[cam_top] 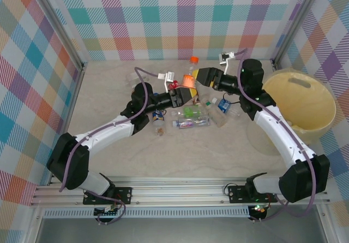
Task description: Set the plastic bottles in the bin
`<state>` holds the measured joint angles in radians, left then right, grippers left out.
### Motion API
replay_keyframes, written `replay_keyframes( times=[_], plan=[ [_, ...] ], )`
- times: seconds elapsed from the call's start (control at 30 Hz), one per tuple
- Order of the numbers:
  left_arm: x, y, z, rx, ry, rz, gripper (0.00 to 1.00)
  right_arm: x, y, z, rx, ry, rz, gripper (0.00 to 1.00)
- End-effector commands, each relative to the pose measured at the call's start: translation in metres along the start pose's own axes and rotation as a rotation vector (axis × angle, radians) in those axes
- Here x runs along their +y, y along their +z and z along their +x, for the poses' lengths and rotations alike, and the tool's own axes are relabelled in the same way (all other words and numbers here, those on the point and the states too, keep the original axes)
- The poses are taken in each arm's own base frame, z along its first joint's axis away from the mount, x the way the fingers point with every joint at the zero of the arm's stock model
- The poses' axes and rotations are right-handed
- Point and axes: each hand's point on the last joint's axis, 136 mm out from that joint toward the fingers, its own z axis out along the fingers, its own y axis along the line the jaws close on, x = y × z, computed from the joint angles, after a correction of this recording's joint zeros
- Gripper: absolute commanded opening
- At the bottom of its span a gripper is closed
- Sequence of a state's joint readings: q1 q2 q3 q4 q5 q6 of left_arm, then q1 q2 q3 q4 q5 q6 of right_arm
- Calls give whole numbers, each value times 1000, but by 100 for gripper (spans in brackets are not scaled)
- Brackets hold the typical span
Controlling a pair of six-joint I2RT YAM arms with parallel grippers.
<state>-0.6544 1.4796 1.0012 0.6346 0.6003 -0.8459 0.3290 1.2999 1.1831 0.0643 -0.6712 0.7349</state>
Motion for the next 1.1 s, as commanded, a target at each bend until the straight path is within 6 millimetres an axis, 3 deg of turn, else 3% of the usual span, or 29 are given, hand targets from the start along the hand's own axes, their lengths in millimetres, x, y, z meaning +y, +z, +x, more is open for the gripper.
replay_keyframes(
  times=[0.0, 0.1, 0.27, 0.33, 0.6, 0.73, 0.83, 0.93, 1.07],
  plan=[
    [-39, 8, -3, 31, 61, 136, 37, 6, 6, -5, 5, -5, -31, 100],
    [-44, 15, 4, 65, 65, 159, 37, 10, 10, 0, 38, -18, -66, 98],
    [-44, 24, 11, 104, 65, 161, 38, 19, 8, 1, 51, -45, -93, 85],
    [-44, 26, 14, 114, 64, 165, 38, 20, 7, -1, 42, -45, -86, 75],
    [-34, 30, 19, 125, 46, 134, 42, 9, 1, -3, -5, -67, -6, 57],
    [-27, 29, 19, 119, 48, 97, 54, -1, -3, -5, -28, -69, 65, 48],
    [-20, 27, 17, 104, 47, 51, 77, -13, -7, -6, -44, -68, 142, 46],
    [-14, 22, 16, 90, 59, 15, 93, -22, -12, -6, -55, -79, 215, 45],
    [-13, 13, 13, 72, 85, -6, 100, -37, -25, -9, -83, -100, 337, 44]
  ],
)
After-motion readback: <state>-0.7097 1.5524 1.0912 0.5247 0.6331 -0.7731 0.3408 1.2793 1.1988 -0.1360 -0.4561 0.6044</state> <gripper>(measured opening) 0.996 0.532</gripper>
